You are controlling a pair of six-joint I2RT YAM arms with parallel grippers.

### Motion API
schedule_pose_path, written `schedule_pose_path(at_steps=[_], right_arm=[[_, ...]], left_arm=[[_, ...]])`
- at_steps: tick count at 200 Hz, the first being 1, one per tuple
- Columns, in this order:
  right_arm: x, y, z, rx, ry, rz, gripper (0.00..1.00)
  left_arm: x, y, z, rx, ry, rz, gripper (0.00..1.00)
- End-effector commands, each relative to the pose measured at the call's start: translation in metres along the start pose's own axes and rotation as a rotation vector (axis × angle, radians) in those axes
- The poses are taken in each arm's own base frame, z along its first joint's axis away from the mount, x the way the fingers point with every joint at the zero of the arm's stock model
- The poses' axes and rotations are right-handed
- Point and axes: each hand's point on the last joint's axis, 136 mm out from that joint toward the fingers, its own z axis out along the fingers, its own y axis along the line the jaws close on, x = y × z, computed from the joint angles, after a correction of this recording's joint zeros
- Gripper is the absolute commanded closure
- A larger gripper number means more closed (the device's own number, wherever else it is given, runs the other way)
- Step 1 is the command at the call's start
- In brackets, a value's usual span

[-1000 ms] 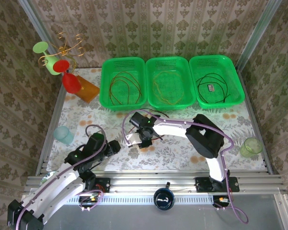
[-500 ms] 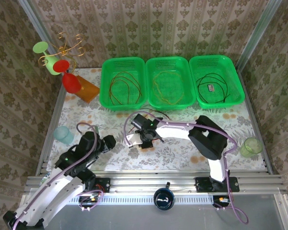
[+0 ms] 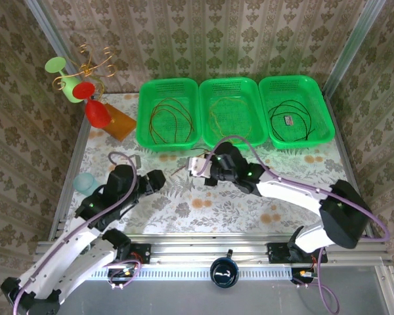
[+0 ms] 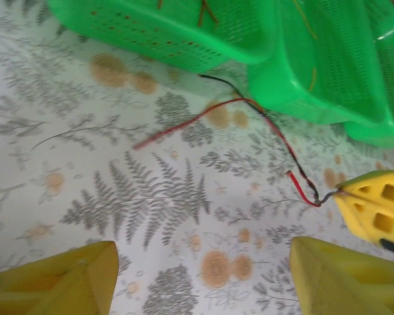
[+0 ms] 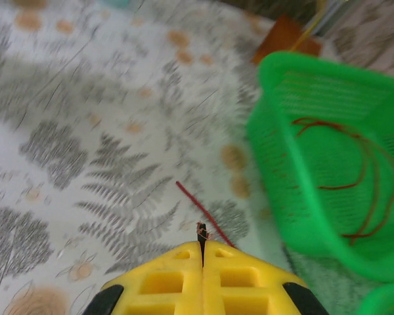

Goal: Untangle the cables

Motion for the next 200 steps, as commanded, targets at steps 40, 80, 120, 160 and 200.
schedule_pose_path(at_steps=[40,80,120,160,200], right_arm=[[-0.052,-0.052,-0.046,0.074,-0.267,0.258,1.0],[-0.055,-0.061,-0.05,0.086,-0.303,0.338,1.0],[-0.057,-0.065,-0.051,0.098,-0.325,0.388,1.0],[-0.058,-0.07,-0.054,0.119,-0.337,0.419,1.0],[-0.061,-0.071,-0.055,0.113,-0.35,0.434,1.0]], left_arm=[[-0.021,-0.094,0.008,0.279,-0.04,0.208,0.32],[-0.016,-0.121,0.023,0.391,-0.022,0.202,0.32],[-0.014,-0.129,0.034,0.451,-0.028,0.14,0.32],[-0.019,-0.129,0.041,0.504,-0.049,0.051,0.35],[-0.022,-0.131,0.049,0.542,-0.042,-0.001,0.37]])
